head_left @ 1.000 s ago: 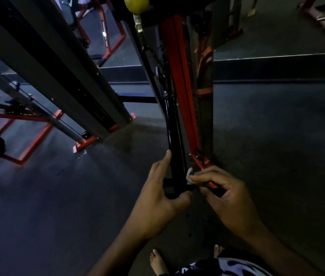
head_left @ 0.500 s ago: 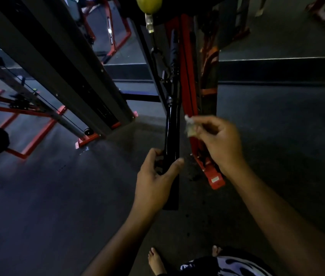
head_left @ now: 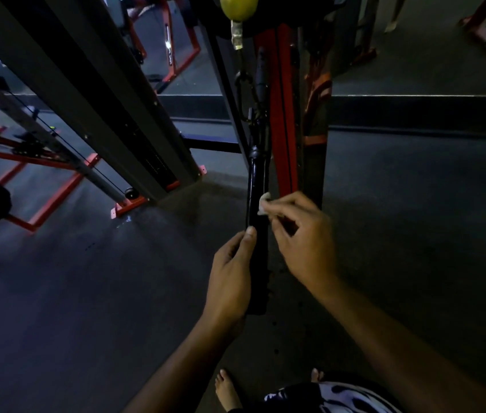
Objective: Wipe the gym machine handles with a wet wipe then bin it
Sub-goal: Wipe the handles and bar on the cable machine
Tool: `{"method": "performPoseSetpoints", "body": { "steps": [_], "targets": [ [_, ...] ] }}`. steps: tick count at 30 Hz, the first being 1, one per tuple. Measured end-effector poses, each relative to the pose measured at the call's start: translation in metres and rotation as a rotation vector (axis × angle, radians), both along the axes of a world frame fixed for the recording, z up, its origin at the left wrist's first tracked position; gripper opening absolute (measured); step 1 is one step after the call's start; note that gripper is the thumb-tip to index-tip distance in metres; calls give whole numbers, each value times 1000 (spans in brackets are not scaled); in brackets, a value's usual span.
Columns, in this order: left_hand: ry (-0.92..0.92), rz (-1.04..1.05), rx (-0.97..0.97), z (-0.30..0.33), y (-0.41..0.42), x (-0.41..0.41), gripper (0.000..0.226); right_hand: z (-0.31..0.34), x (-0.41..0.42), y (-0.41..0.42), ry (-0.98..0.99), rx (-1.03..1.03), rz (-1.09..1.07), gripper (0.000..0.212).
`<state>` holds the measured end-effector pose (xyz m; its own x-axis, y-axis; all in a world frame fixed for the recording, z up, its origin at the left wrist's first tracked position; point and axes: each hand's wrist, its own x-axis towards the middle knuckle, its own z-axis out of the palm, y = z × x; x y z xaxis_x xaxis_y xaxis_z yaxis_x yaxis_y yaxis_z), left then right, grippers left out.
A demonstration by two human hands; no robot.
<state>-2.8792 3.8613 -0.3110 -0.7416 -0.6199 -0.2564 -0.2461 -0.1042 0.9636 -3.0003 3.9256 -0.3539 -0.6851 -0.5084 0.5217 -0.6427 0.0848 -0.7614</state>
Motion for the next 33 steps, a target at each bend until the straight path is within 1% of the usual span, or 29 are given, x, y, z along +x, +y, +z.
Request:
{"method": "performPoseSetpoints", "body": {
  "steps": [3, 6, 11, 13, 16, 19, 20, 21, 22, 24, 26, 29, 33],
  "targets": [
    [21, -3, 13, -4, -1, -1, 41, -4, 22, 20, -66, 7, 62, 29],
    [44, -10, 42, -6, -2, -3, 47, -3, 37, 34, -113, 0, 64, 30],
    [64, -37, 53, -11, 4, -2, 47, -7, 54, 53, -192, -8, 81, 28],
    [76, -46, 41, -13, 6, 0, 41, -12, 63, 64, -239, 9, 127, 30],
    [80, -34, -19, -19, 6, 1, 16, -13, 64, 80, -293, 57, 229, 29],
    [100, -68, -61, -19, 7, 3, 16, -5, 42, 92, -354, 98, 359, 20],
    [112, -96, -65, -17, 7, 3, 16, -1, 31, 92, -339, 100, 354, 18],
    [120, -116, -67, -14, 8, 3, 17, 2, 19, 89, -311, 89, 305, 19],
    [123, -124, -61, -11, 10, 3, 18, 5, 7, 82, -294, 63, 220, 19],
    [110, -115, -53, -8, 13, -1, 21, 7, -23, 54, -324, -29, 25, 17],
    [70, -92, -26, -5, 17, -4, 22, 11, -48, 17, -355, -113, -91, 18],
    [19, -56, 26, -4, 22, -4, 26, 10, -57, -14, -275, -132, -141, 16],
    [32, -20, 64, 0, 20, -2, 35, 5, -11, 15, -126, -56, -72, 20]
  ]
}}
